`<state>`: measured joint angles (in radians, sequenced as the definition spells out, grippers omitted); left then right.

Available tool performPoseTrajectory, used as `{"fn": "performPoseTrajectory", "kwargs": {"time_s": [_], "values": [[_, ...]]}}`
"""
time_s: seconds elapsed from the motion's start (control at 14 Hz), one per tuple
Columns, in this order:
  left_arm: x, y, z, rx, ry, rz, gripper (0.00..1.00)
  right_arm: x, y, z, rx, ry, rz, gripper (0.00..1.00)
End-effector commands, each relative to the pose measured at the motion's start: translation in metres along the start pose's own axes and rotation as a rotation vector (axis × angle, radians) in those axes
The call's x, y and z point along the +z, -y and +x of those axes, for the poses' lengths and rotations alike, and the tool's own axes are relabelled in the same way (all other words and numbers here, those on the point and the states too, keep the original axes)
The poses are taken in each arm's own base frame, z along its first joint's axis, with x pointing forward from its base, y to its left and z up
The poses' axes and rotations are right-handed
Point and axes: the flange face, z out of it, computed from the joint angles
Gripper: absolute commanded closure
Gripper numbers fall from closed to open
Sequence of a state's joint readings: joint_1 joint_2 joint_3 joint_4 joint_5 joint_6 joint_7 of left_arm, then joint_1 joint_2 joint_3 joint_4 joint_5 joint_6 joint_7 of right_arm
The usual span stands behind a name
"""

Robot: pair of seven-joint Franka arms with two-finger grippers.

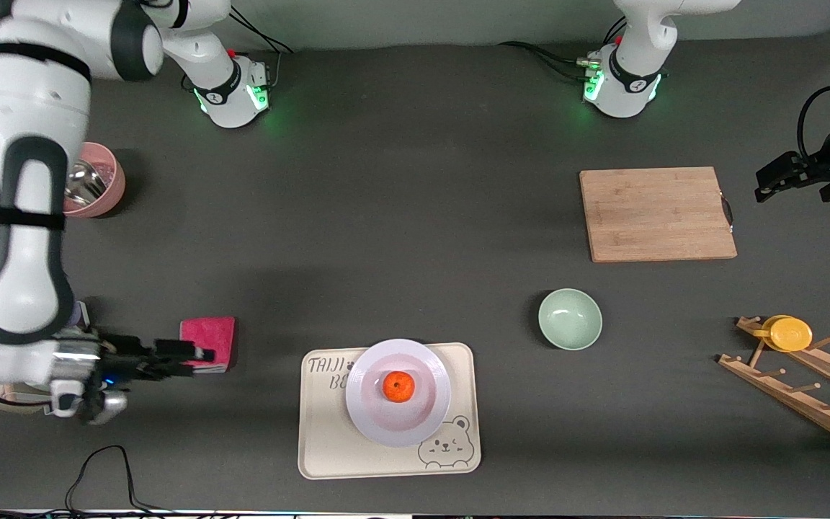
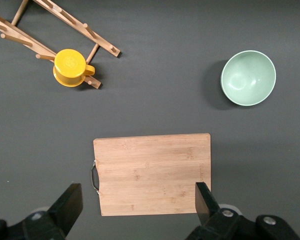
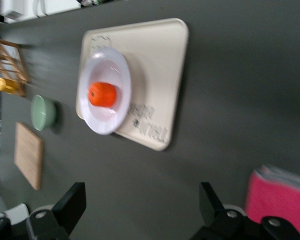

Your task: Place orange and plate with both arms

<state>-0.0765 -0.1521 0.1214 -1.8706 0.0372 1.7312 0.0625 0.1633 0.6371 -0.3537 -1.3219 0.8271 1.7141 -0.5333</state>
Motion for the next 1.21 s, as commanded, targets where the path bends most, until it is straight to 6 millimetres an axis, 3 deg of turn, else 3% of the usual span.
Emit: {"fn": "performPoseTrajectory", "kwargs": {"time_s": [0.0,0.29,0.5,0.86,1.14], "values": [[-0.01,0.0,0.001,0.02,-0.006,-0.01,0.0,-0.065,0.046,-0.06,0.041,0.072,-0.148,0.0],[-0.009,0.0,-0.001,0.02,0.007,-0.011,0.0,-0.134,0.104,-0.106,0.113,0.125,-0.401,0.0],[-0.013,0.0,-0.004,0.034,0.027,-0.013,0.0,-0.157,0.137,-0.124,0.12,0.138,-0.52,0.0],[-0.02,-0.002,-0.004,0.039,0.038,-0.013,0.0,-0.188,0.152,-0.13,0.118,0.115,-0.598,0.0],[-0.022,-0.004,-0.001,0.045,0.052,-0.012,0.0,-0.197,0.159,-0.132,0.185,0.1,-0.613,0.0]]}}
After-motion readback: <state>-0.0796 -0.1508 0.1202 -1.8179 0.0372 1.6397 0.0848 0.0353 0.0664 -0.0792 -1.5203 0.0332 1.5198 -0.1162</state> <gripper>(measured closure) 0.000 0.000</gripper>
